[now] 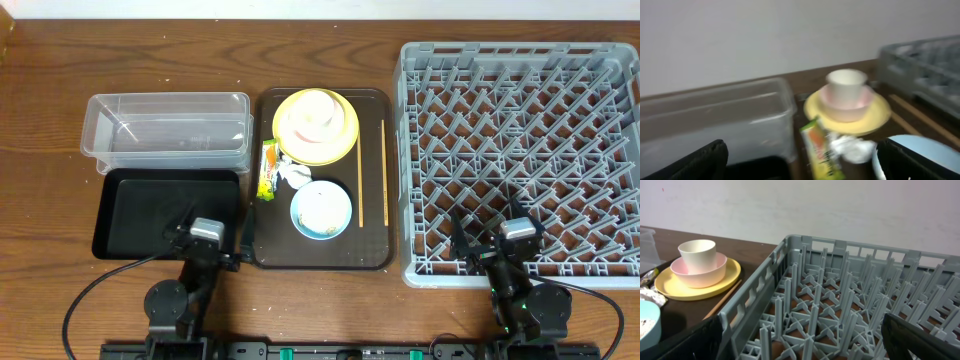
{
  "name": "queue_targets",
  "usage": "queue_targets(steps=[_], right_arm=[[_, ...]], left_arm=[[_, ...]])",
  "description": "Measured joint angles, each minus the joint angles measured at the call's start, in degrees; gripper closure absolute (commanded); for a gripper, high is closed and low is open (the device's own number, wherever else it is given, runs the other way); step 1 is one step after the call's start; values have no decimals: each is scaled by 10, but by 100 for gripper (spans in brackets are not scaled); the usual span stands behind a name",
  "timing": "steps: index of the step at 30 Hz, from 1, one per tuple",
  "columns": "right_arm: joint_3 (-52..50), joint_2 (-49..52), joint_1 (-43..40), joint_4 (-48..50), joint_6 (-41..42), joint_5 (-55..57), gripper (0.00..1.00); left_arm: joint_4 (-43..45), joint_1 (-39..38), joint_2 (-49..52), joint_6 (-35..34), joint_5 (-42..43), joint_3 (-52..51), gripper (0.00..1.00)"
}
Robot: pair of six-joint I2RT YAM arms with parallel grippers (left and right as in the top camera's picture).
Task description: Sort waste into correct bins and load items into the dishwasher rack
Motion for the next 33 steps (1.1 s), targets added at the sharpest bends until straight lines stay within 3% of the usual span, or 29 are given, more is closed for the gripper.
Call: queue_targets(steps=[7,13,19,27,31,32,33], right_arm=[[0,0,0,0,0,0,1],[0,0,0,0,0,0,1],[0,2,0,0,0,0,1],[0,3,0,0,0,0,1],[0,3,0,0,0,0,1],[0,3,0,0,0,0,1],[0,3,0,0,0,0,1]], left_arm=[[5,0,0,-83,53,8,2],[-19,0,5,-136,66,93,2],[-153,0,88,-151,79,256,2],[-440,0,356,-153,126,573,2],[-517,0,467,-153,160,681,2],[-527,0,489,-153,173,694,4],[-532,0,501,-153,183,698,18]])
